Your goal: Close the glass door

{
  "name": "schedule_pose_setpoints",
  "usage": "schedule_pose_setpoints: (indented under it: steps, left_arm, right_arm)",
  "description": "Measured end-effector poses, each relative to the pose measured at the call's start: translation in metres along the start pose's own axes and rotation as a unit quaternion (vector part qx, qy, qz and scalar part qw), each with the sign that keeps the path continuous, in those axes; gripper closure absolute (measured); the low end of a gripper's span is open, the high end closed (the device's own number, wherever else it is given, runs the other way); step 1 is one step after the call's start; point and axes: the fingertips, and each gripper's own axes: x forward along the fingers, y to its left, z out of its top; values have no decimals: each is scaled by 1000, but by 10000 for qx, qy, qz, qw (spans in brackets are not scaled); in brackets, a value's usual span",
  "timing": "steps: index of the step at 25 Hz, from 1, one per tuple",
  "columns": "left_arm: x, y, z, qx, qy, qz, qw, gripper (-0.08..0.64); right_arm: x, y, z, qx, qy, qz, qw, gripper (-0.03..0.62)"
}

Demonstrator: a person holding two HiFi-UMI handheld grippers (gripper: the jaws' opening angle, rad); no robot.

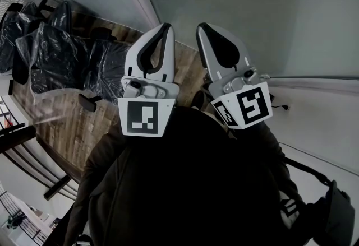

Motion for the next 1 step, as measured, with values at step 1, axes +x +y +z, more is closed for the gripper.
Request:
schedule_pose_setpoints:
  steps: [1]
  left_arm:
    - [0,0,-1,-1,2,-2,10000,563]
  right_arm:
    - [0,0,0,-4,-2,0,10000,591]
